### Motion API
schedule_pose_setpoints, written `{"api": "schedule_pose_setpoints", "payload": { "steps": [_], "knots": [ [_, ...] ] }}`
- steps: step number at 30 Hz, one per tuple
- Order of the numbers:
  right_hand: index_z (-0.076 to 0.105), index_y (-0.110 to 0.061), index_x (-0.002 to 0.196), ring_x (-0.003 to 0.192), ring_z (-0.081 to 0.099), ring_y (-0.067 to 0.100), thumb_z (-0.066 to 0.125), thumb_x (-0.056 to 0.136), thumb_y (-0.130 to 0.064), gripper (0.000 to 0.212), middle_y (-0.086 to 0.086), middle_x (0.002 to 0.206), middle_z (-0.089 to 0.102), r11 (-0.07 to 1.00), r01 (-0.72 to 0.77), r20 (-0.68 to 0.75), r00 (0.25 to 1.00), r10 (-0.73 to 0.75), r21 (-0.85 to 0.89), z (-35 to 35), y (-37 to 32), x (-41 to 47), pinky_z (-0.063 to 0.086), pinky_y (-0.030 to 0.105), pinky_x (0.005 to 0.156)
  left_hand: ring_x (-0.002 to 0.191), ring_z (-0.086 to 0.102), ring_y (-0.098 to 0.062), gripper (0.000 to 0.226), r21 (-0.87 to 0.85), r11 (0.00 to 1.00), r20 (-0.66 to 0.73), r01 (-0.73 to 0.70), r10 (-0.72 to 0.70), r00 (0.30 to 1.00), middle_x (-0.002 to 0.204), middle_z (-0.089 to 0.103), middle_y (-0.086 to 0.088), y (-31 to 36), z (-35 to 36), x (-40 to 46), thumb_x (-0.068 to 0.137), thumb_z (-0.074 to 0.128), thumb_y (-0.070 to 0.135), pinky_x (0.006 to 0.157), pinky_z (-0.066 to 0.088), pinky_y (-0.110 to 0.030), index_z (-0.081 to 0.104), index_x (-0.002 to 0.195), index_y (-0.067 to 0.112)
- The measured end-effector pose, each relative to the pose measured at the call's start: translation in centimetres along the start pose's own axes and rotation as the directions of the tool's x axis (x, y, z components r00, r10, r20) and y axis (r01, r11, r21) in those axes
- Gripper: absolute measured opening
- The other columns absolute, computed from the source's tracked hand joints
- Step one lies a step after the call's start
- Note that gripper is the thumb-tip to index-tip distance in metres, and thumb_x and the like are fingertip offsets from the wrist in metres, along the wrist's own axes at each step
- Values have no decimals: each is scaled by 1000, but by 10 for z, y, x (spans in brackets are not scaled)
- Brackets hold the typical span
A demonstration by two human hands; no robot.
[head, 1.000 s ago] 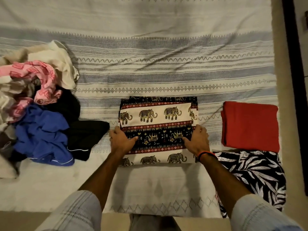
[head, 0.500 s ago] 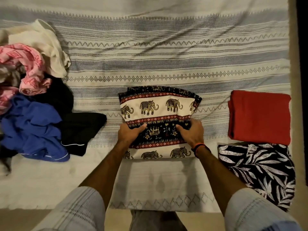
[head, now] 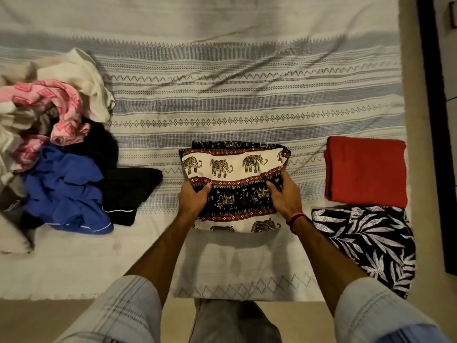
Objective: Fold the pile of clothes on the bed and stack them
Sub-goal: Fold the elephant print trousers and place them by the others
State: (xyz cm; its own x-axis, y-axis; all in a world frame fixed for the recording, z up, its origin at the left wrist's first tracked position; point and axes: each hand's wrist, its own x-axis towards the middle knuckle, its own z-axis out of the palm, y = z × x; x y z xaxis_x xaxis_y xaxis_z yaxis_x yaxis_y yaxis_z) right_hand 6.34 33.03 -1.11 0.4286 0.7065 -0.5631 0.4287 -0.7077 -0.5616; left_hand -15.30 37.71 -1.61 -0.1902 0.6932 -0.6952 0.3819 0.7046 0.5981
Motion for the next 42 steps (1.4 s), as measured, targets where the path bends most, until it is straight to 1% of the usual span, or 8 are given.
{"api": "schedule_pose_setpoints", "payload": {
  "steps": [5, 9, 15, 23, 28, 32, 36, 42],
  "knots": [
    [34, -16, 151, 136, 44, 32, 60, 96, -29, 62, 14, 148, 47, 1000, 19, 1, 1000, -19, 6, -26, 1, -30, 37, 58, 111, 121, 56, -31, 46, 11, 999, 25, -33, 33, 999, 128, 63, -11, 13, -5, -42, 90, 69, 19, 103, 46, -47, 54, 133, 9],
    [43, -16, 143, 131, 50, 30, 61, 94, -32, 54, 11, 142, 54, 999, 38, -13, 999, -38, 7, -51, 14, -54, 42, 59, 105, 118, 58, -29, 42, -16, 999, 35, -33, 33, 999, 125, 64, -10, 20, -4, -83, 89, 70, 20, 99, 47, -39, 57, 128, 10],
    [43, -16, 145, 131, 50, 31, 61, 95, -31, 55, 11, 142, 54, 999, 34, -33, 999, -33, 23, -96, 45, -91, 42, 58, 106, 116, 59, -30, 41, -26, 999, 74, -47, 49, 996, 123, 65, -10, 17, 19, -140, 88, 71, 19, 100, 49, -46, 59, 126, 12],
    [48, -13, 141, 131, 50, 29, 61, 95, -30, 51, 9, 140, 56, 996, 68, -57, 996, -66, 48, -168, 123, -118, 42, 53, 108, 116, 60, -28, 41, -8, 996, 84, -85, 85, 993, 124, 65, -9, 9, 95, -215, 88, 70, 21, 102, 48, -46, 60, 127, 12],
    [36, -11, 150, 138, 42, 31, 61, 96, -28, 62, 11, 149, 46, 996, 58, -60, 997, -54, 65, -215, 172, -129, 35, 50, 113, 114, 61, -28, 41, -33, 997, 85, -65, 68, 994, 123, 66, -10, -5, 151, -248, 88, 71, 21, 100, 49, -44, 61, 126, 13],
    [34, -7, 151, 141, 39, 31, 60, 97, -24, 62, 14, 152, 41, 997, 27, -78, 997, -21, 79, -252, 213, -135, 32, 49, 116, 116, 60, -28, 43, -45, 995, 125, -85, 90, 988, 125, 65, -10, -9, 198, -276, 89, 70, 20, 100, 49, -42, 58, 130, 12],
    [47, -11, 143, 131, 51, 31, 62, 95, -29, 54, 12, 142, 54, 996, 11, -92, 996, -2, 90, -272, 245, -133, 42, 52, 109, 118, 58, -28, 45, -51, 995, 145, -89, 96, 985, 127, 64, -10, -11, 231, -290, 89, 70, 18, 102, 47, -44, 56, 132, 11],
    [55, -10, 133, 121, 58, 29, 62, 95, -19, 40, 11, 129, 64, 991, 31, -138, 990, -12, 132, -293, 272, -135, 46, 51, 104, 117, 60, -27, 48, -35, 998, 170, -56, 61, 984, 126, 65, -8, -17, 262, -294, 88, 71, 24, 100, 49, -48, 56, 132, 14]
  ]
}}
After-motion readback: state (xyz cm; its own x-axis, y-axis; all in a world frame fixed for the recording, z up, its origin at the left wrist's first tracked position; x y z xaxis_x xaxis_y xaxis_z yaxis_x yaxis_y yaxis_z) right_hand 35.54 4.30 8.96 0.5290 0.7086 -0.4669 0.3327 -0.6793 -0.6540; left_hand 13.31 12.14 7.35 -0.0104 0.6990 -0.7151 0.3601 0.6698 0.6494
